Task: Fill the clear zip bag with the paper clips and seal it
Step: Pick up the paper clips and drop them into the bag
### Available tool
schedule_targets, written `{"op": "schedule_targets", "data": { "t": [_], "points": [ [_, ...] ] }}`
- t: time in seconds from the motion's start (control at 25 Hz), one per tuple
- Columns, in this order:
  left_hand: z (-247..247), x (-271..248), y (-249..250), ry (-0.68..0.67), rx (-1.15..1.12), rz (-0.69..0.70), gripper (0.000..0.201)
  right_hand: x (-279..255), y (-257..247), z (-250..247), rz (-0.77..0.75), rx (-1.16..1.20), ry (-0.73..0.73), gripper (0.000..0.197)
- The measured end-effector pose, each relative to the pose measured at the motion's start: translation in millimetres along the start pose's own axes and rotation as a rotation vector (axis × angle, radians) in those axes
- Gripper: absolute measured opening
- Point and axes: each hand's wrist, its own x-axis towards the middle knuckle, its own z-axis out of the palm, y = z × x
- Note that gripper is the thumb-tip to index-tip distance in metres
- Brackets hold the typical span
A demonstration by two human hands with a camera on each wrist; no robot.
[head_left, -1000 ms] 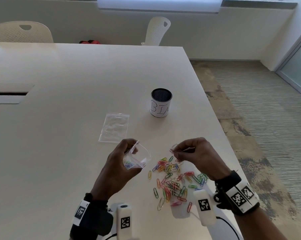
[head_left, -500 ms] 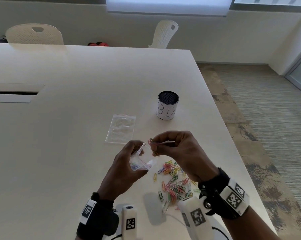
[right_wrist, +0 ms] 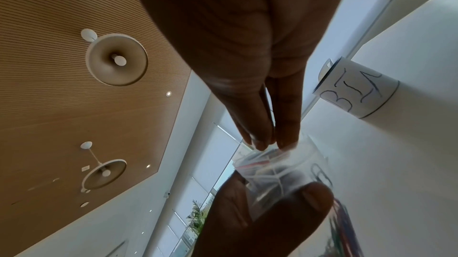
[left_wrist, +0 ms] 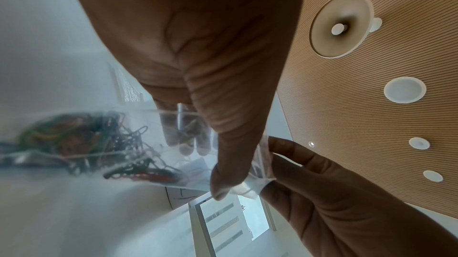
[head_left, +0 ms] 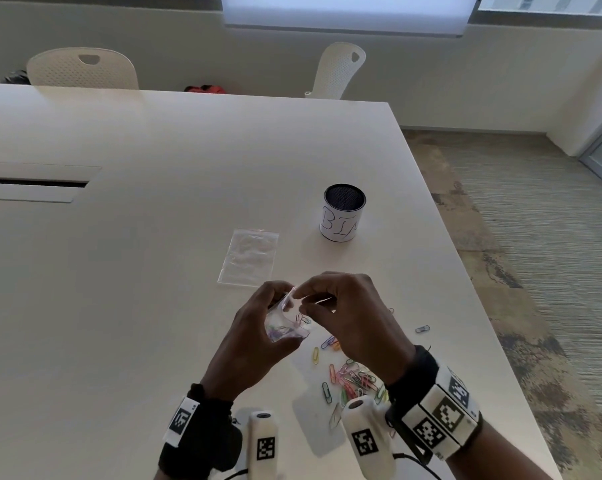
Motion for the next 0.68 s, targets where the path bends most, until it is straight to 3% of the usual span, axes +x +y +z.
{"op": "schedule_targets", "data": {
  "t": [0.16,0.28,0.4,0.56,0.68],
  "points": [
    [-2,-1,-1,0.002,-0.011,0.002,0.059,2,7,-14,-0.029,-0.038,0.094,0.013],
    [-3,-2,-4,0.013,-0.005,0.004,0.061,2,27,-32,0.055,-0.089,0.117,0.014],
    [-4,-2,-4,0.015,-0.004,0.007,0.060,-4,52,-43,0.176,-0.241,-0.008,0.021],
    [-4,-2,-4,0.014,-0.006,0.004,0.061,-17,67,-44,0.263,-0.425,-0.249,0.055],
    [-4,-1,-4,0.008,-0.001,0.000,0.062,-23,67,-35,0.245,-0.489,-0.350,0.075]
  ]
}}
